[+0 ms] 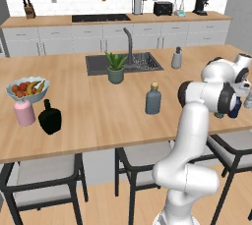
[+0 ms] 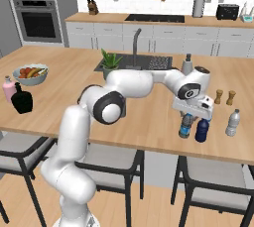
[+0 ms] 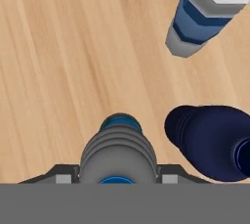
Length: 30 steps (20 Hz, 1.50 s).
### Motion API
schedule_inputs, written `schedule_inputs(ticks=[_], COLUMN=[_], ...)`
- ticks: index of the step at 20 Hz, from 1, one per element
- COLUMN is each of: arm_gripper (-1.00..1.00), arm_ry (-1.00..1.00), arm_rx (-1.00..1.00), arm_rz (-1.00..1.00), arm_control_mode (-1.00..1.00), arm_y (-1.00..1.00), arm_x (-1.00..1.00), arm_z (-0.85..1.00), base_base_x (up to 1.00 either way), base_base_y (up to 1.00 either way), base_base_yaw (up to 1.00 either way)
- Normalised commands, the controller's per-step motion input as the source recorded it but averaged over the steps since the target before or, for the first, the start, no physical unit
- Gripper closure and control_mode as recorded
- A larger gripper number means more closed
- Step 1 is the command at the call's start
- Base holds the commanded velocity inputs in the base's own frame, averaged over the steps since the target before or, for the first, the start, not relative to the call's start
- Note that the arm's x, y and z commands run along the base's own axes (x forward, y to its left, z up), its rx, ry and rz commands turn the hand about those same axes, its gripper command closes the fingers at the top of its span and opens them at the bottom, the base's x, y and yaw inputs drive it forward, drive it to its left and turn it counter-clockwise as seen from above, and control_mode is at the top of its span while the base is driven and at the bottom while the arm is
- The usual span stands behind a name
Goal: Move the plastic bottles in the middle to the plastics group, and the glass bottles in the middle to the glass group.
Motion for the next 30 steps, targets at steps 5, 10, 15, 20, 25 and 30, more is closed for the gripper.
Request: schedule_inputs(ticks=[5,10,15,20,25,30], arm_gripper=[1.00,1.00,-1.00,-1.00,-1.00,-1.00], arm_ry=[-0.01,0.04,0.00,0.00,0.00,0.00], arm_rx=[-0.03,-0.09,0.00,0.00,0.00,0.00], arm_rz=[0.00,0.00,0.00,0.00,0.00,0.00], arm_control_mode=[-1.00,-1.00,-1.00,-1.00,-1.00,-1.00], arm_y=[0.04,0.03,0.00,0.00,0.01,0.15], arm_x=[0.00,0.00,0.00,0.00,0.00,-0.01], arm_z=[0.00,0.00,0.00,0.00,0.00,0.32], base_base_x=[0.00,0.00,0.00,0.00,0.00,0.00], base_base_y=[0.00,0.00,0.00,0.00,0.00,0.00], base_base_yaw=[0.00,0.00,0.00,0.00,0.00,0.00])
